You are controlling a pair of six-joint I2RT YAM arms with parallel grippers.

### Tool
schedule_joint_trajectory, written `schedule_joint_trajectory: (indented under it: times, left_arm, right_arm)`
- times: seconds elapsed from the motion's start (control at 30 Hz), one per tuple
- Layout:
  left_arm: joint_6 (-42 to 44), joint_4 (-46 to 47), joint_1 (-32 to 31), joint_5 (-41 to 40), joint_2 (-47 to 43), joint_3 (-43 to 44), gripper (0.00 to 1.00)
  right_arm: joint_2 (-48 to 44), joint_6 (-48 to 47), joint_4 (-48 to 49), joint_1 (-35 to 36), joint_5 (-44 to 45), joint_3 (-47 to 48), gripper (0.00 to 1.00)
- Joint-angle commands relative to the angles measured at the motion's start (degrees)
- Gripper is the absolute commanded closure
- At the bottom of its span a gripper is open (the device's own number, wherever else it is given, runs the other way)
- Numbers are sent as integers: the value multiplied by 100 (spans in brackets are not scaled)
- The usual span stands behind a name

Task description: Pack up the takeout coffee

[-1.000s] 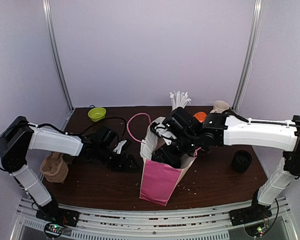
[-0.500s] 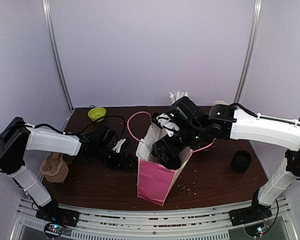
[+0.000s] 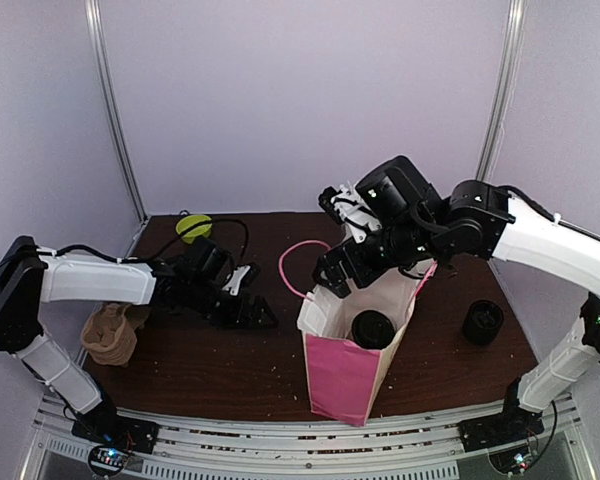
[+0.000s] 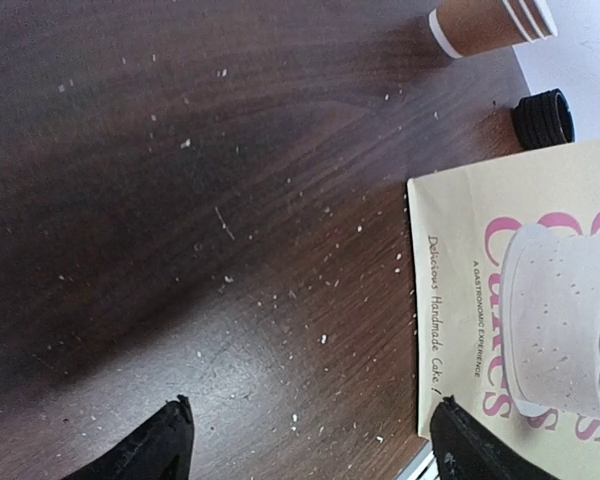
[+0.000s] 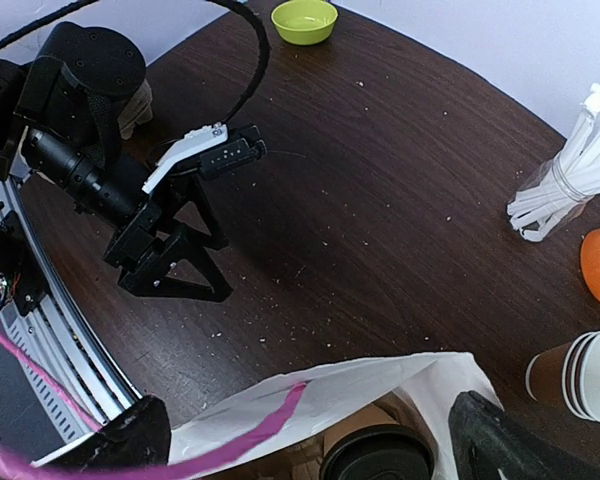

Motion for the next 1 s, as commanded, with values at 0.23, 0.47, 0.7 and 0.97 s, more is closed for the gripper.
schedule_joint_trajectory:
  times: [0.23,0.47,0.7,0.97]
  left_arm:
    - [239,-398,-25,-530,-680,782,13]
    - [3,18,-25,-176,-1151,961,8]
    - [-468,899,-108,513,-1683,694,2]
    - [-309,1027,-817,502,-1560,1283,2]
  right_arm:
    - [-436,44,8,-15,172,-126,0]
    - [-702,192,512,-18,134,-757,0]
    - [-937,299,749,-17,446,-1039,0]
    - [-1054,357,727,-17,525,-1029,0]
